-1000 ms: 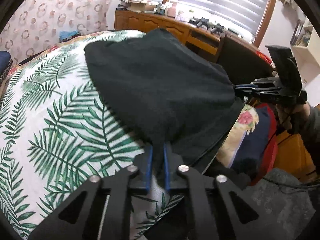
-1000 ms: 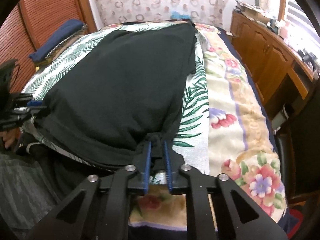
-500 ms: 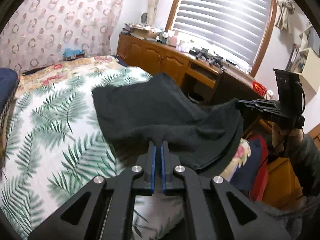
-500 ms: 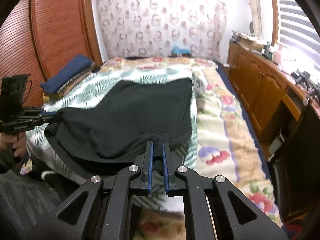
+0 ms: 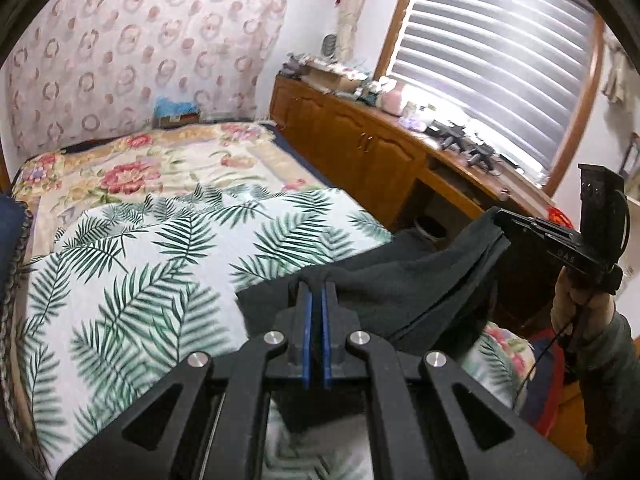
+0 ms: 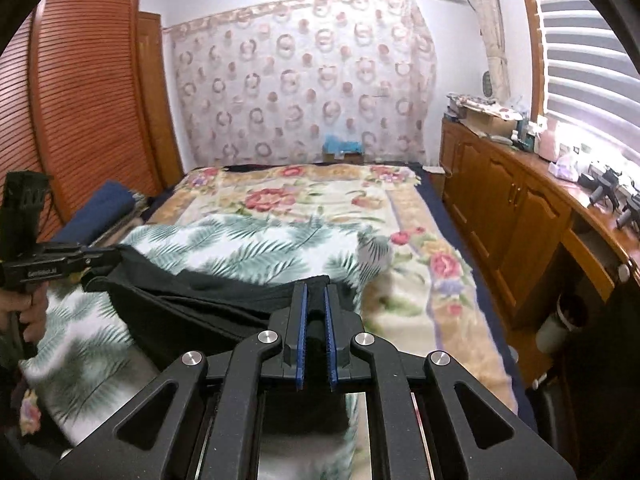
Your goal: Fold small clothes
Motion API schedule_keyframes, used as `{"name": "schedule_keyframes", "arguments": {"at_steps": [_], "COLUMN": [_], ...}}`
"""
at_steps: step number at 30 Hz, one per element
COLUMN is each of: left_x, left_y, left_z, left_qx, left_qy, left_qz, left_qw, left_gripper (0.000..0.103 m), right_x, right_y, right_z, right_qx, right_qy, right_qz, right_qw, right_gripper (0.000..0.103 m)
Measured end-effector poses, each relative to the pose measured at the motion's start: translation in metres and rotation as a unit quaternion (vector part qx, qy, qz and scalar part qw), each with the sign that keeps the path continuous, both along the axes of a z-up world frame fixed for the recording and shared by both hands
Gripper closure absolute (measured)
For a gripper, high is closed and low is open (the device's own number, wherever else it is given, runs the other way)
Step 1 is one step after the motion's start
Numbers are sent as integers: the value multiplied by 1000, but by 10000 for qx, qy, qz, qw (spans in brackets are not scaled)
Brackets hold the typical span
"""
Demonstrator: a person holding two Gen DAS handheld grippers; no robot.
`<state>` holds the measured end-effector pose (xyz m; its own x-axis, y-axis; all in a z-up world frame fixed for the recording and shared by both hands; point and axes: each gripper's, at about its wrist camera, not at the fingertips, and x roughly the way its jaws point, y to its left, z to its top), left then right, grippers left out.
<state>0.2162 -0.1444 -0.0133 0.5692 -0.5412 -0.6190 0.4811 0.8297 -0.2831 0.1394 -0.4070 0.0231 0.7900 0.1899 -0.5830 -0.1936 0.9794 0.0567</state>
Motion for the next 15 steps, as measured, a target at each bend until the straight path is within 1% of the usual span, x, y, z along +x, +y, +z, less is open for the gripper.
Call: {"name": "schedule_keyframes", "arguments": {"at_steps": [3,6,8,10,12,13,14,15], "left_x": [25,36,39,41,40,38,36,32], "left_y": [-1,3,6,13,21,24,26,28], "left_z": [-14,-28,-34,-34,-31,-30,-28,-28], "left_qx": [62,59,167,122,36,75,98,142], "left_qy": [194,336,335,299,247,204,189,194], "left_qz": [75,107,211,242,297,297,270,183], "left_qw": [9998,9994,9991,9992,9992,9993,9994,9995], "left_gripper": [101,100,99,91,71,68,63,57], "right_x": [36,53,59,61,61,59,57,56], "right_y": [-1,1,2,2,1,-1,-3,-4], "right_z": [-21,-39,-48,-53,-50,-48,-44,-42], "right_qx": [-50,-102,-167,-274,-360,-368,-359,-348], "right_qy": [227,392,463,502,449,420,404,412], "right_qz": [-10,77,113,68,-18,-57,-88,-73], "right_qw": [9997,9991,9987,9983,9983,9984,9985,9985], "right_gripper": [98,98,97,96,95,90,78,72]}}
